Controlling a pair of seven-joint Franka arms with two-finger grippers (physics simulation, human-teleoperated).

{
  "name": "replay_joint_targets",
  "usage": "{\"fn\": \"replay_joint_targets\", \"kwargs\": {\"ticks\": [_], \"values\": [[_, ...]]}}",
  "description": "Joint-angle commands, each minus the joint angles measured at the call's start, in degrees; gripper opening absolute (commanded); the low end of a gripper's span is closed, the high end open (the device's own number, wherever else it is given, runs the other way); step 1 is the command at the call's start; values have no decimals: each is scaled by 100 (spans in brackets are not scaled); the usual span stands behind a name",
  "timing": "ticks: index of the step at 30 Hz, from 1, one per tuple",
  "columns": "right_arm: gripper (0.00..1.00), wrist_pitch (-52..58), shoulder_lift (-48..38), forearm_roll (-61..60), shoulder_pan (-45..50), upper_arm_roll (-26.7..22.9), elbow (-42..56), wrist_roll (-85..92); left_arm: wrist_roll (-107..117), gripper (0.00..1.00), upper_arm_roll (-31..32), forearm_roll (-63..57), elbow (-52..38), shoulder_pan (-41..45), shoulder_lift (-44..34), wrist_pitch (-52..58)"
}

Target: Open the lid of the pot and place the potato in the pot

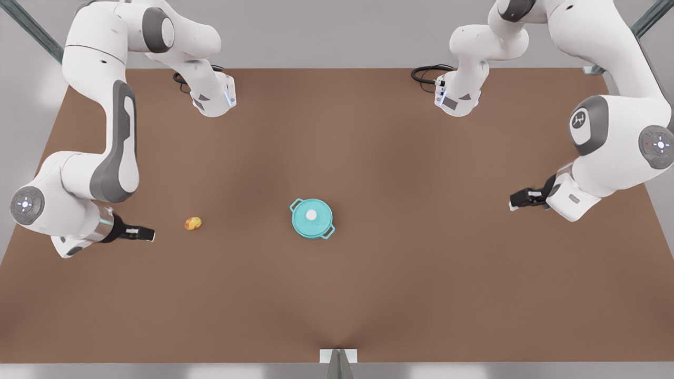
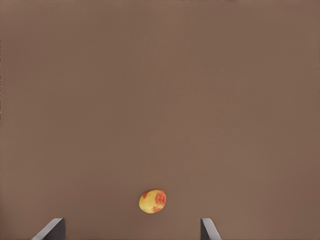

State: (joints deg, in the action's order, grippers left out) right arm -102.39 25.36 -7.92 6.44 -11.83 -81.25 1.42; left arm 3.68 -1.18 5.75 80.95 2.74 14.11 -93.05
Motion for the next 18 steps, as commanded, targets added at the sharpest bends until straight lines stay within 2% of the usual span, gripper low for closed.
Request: {"fn": "replay_joint_targets", "kwargs": {"ticks": [1,3,4,7,8,10,11,15,18], "values": [[100,-475,-4,-8,7,5,4,-318,-17,100,4,-30,0,7,-5,-187],[100,-475,-4,-43,182,14,4,-450,45,100,320,32,-27,42,39,-196],[100,-466,-22,-25,428,22,13,-1186,62,100,382,32,149,323,162,-196],[100,-440,-31,-43,1211,14,-13,-4280,1530,100,391,-214,721,1826,355,-847],[100,-439,-66,-69,1237,14,-127,-4440,1854,100,391,-223,738,2107,513,-969],[100,-1098,-540,-104,1316,14,-1436,-4466,2611,100,391,-443,1248,2442,777,-1865],[100,-1283,-690,-96,1307,-21,-1727,-4475,2865,100,391,-443,1310,2635,865,-2077],[100,-1758,-804,-104,1167,-65,-2641,-5108,4430,100,391,-750,589,3540,1647,-2297],[100,-2180,-716,-104,1088,-74,-2896,-5486,4729,100,382,-847,149,3778,2069,-2297]]}}
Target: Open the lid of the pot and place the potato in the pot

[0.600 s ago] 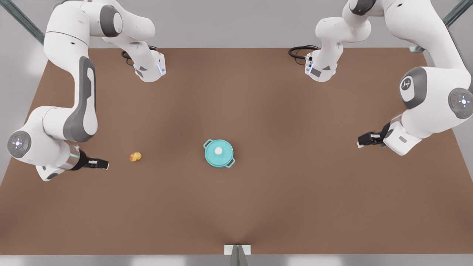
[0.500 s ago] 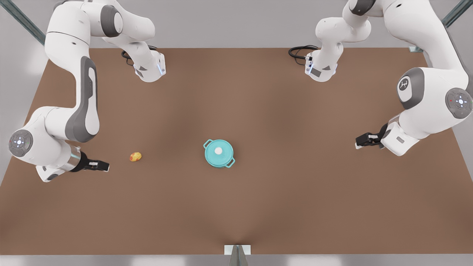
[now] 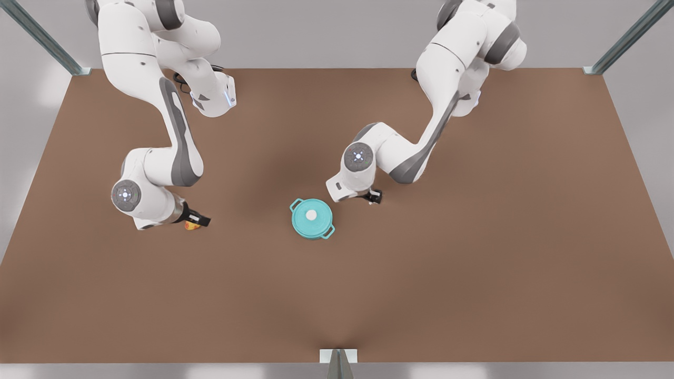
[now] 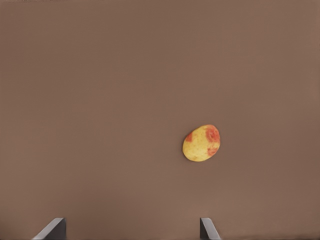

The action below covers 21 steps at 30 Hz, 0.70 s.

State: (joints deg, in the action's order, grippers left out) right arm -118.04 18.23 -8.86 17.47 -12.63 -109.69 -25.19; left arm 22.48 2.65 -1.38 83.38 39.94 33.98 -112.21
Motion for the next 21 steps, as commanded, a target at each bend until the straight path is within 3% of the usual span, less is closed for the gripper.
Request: {"fn": "replay_joint_targets", "kwargs": {"ticks": [1,3,6,21], "values": [[100,-720,58,-2,-15,-29,-53,-2825,2964,100,7,-169,-120,58,127,-529],[100,-843,137,-2,-24,-64,-53,-2833,3140,100,-2,-187,-577,92,426,-573],[100,-1159,339,-2,-191,-64,-53,-2851,3992,100,-107,-196,-2730,294,1928,-503],[100,-2741,366,7,-604,-108,-1186,-3080,4353,100,-283,-354,-3135,831,2500,-679]]}}
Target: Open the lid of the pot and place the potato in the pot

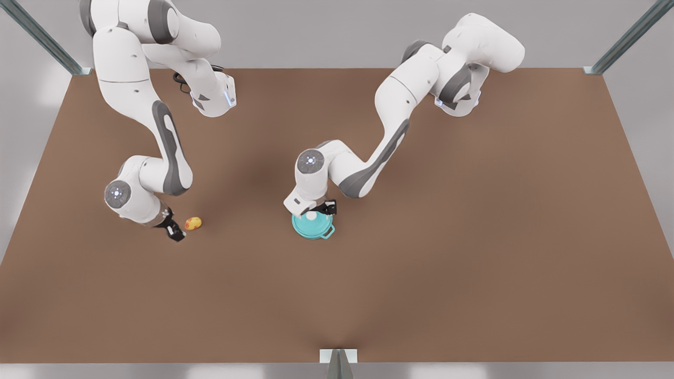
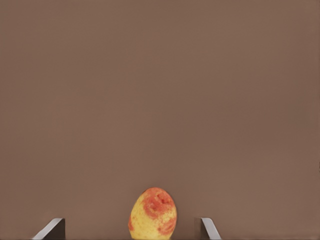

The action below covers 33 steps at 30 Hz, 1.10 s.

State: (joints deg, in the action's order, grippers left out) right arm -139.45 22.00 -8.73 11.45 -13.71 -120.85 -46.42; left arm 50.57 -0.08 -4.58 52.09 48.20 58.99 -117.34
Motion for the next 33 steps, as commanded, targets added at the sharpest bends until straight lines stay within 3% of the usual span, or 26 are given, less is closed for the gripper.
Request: {"fn": "replay_joint_targets", "kwargs": {"ticks": [1,14,23,26,30,33], "values": [[100,-863,-55,-6,-2,0,-289,-948,1552,100,-18,-34,-6,6,77,-271],[100,-1602,33,-6,138,141,-756,-1009,1684,100,-124,-86,-94,137,332,-535],[100,-1901,287,-14,209,141,-756,-974,1623,100,-88,-86,-94,199,315,-34],[100,-1998,340,-6,191,141,-791,-965,1623,89,-80,-86,-94,199,324,-69],[100,-2007,340,47,174,141,-844,-947,1614,57,-71,-69,-85,199,324,18],[100,-2077,384,56,165,141,-879,-939,1456,48,-62,-25,-94,190,253,273]]}}
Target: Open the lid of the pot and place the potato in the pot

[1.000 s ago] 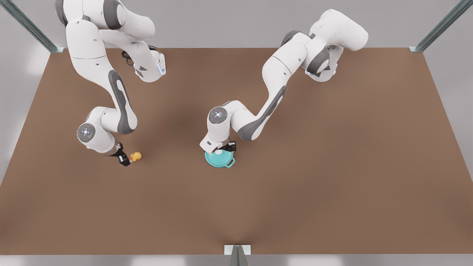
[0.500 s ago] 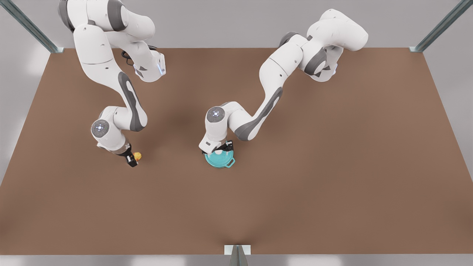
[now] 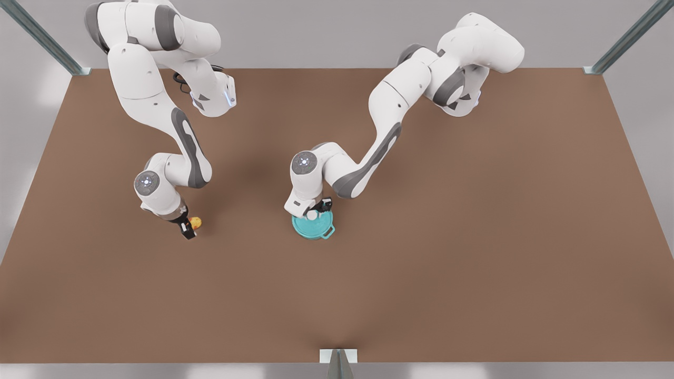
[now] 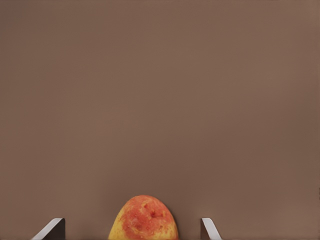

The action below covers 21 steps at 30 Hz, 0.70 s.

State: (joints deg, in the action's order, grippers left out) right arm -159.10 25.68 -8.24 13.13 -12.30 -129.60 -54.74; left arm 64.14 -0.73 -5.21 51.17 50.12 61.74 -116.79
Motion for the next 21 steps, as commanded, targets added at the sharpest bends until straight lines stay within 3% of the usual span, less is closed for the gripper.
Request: {"fn": "replay_joint_targets", "kwargs": {"ticks": [1,7,11,15,16,17,21], "values": [[100,-122,16,15,6,-1,-13,-107,90,47,3,37,-2,-2,-30,288],[100,-245,7,86,6,-1,-163,-116,-604,46,20,160,-2,-380,-364,833],[100,-245,-19,86,41,-1,-215,-116,-2107,46,20,169,-11,-1795,-461,816],[95,-245,-19,86,67,-1,-206,-186,-2608,46,-59,151,7,-2138,128,-90],[93,-245,-19,86,67,17,-206,-195,-2617,68,-59,151,-2,-2138,137,-98],[92,-245,-19,86,67,26,-206,-195,-2758,100,20,160,-2,-2261,119,-2],[80,-245,-10,77,67,35,-206,-213,-3004,100,20,160,-2,-2366,-117,463]]}}
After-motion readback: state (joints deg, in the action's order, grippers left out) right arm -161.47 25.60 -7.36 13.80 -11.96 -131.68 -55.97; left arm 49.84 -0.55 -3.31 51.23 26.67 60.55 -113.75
